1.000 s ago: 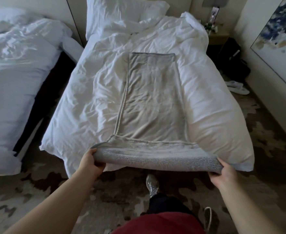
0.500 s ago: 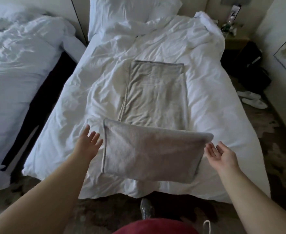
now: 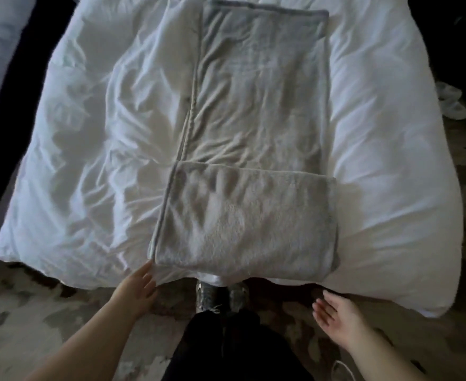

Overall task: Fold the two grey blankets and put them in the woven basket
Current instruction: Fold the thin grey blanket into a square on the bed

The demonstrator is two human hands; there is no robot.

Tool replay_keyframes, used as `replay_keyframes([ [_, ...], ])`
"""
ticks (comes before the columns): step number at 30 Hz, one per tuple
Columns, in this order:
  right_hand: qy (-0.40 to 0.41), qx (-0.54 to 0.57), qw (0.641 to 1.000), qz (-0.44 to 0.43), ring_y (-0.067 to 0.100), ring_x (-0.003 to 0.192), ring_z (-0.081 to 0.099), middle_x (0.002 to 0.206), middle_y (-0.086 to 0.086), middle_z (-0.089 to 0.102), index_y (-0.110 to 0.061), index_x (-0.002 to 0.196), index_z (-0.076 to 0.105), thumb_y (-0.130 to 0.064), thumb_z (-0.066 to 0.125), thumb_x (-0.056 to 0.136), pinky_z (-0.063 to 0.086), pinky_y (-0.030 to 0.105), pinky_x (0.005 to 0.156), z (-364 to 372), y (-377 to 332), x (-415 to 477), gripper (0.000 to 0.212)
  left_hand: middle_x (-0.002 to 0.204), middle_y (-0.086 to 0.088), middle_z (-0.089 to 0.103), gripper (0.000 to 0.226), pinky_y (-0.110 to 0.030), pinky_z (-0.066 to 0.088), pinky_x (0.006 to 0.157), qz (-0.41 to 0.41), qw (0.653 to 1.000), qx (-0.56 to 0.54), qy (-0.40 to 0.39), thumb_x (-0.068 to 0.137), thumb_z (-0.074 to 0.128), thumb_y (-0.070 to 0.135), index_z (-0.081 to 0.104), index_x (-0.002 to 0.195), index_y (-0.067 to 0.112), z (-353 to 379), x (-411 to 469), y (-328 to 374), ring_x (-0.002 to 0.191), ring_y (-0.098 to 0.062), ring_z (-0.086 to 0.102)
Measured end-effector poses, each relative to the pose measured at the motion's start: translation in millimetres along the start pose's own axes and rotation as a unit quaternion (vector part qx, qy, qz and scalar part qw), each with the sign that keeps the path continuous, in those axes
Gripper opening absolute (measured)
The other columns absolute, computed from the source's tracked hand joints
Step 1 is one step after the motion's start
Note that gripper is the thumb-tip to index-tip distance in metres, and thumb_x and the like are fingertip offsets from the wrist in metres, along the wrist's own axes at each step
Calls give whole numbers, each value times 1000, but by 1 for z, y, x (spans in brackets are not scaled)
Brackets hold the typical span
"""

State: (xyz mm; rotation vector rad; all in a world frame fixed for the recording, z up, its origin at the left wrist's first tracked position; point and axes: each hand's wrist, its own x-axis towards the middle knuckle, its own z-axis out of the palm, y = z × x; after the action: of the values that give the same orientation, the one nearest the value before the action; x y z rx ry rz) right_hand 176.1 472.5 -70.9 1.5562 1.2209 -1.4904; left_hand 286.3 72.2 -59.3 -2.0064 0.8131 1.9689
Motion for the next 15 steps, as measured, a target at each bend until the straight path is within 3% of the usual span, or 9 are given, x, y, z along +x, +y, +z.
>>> replay_keyframes([
  [2, 0, 16, 1000, 2, 23, 88, 57, 96, 11, 55, -10, 115, 53, -24, 56, 95, 49, 34, 71, 4, 9, 18, 25, 83, 0, 46, 42, -31, 39, 67, -8, 1000, 14, -18, 98, 49, 26, 45, 139, 27, 8, 20, -7, 73, -16, 47],
  [4, -16, 51, 999, -10, 28, 119, 51, 119, 13, 52, -12, 135, 45, -29, 54, 96, 44, 41, 96, 12, 12, 34, 43, 110, -3, 53, 41, -37, 49, 80, -11, 1000, 5, -13, 94, 56, 35, 49, 133, 25, 21, 32, -13, 104, -25, 54],
  [5, -27, 77, 997, -15, 30, 132, 41, 132, 13, 48, -11, 142, 38, -30, 53, 96, 36, 45, 107, 16, 11, 40, 52, 111, -4, 55, 36, -34, 53, 76, -19, 1000, -5, -16, 91, 58, 39, 57, 121, 19, 29, 35, -15, 107, -27, 56],
  [7, -49, 143, 988, -25, 30, 142, 28, 149, 14, 37, -10, 146, 32, -31, 53, 95, 21, 48, 116, 25, 4, 45, 58, 88, -9, 67, 35, -33, 56, 58, -40, 997, -41, -46, 89, 59, 44, 59, 91, 9, 45, 32, -14, 80, -30, 66],
  [9, -68, 198, 977, -30, 31, 142, 28, 150, 12, 36, -13, 140, 40, -31, 57, 93, 20, 52, 116, 36, -6, 39, 53, 80, -13, 71, 41, -40, 54, 62, -49, 993, -86, -61, 87, 61, 44, 56, 90, 3, 59, 25, -11, 67, -31, 69],
  [11, -86, 217, 971, -44, 34, 129, 45, 141, 13, 47, -18, 126, 54, -30, 60, 90, 37, 54, 101, 44, -14, 28, 37, 101, -12, 66, 41, -41, 52, 71, -41, 992, -115, -33, 84, 67, 38, 57, 106, 4, 67, 15, -5, 81, -28, 64],
  [13, -117, 227, 965, -51, 36, 111, 57, 127, 13, 60, -22, 120, 61, -29, 60, 89, 47, 52, 83, 49, -22, 10, 32, 103, -11, 63, 45, -40, 50, 69, -36, 989, -144, -9, 80, 72, 33, 55, 115, 10, 72, -1, 5, 85, -28, 60],
  [15, -147, 248, 956, -55, 36, 113, 58, 124, 13, 64, -21, 126, 61, -29, 59, 89, 48, 53, 84, 51, -29, -11, 38, 100, -11, 65, 47, -39, 50, 63, -26, 981, -192, -32, 77, 74, 32, 57, 115, 11, 75, -22, 14, 84, -27, 62],
])
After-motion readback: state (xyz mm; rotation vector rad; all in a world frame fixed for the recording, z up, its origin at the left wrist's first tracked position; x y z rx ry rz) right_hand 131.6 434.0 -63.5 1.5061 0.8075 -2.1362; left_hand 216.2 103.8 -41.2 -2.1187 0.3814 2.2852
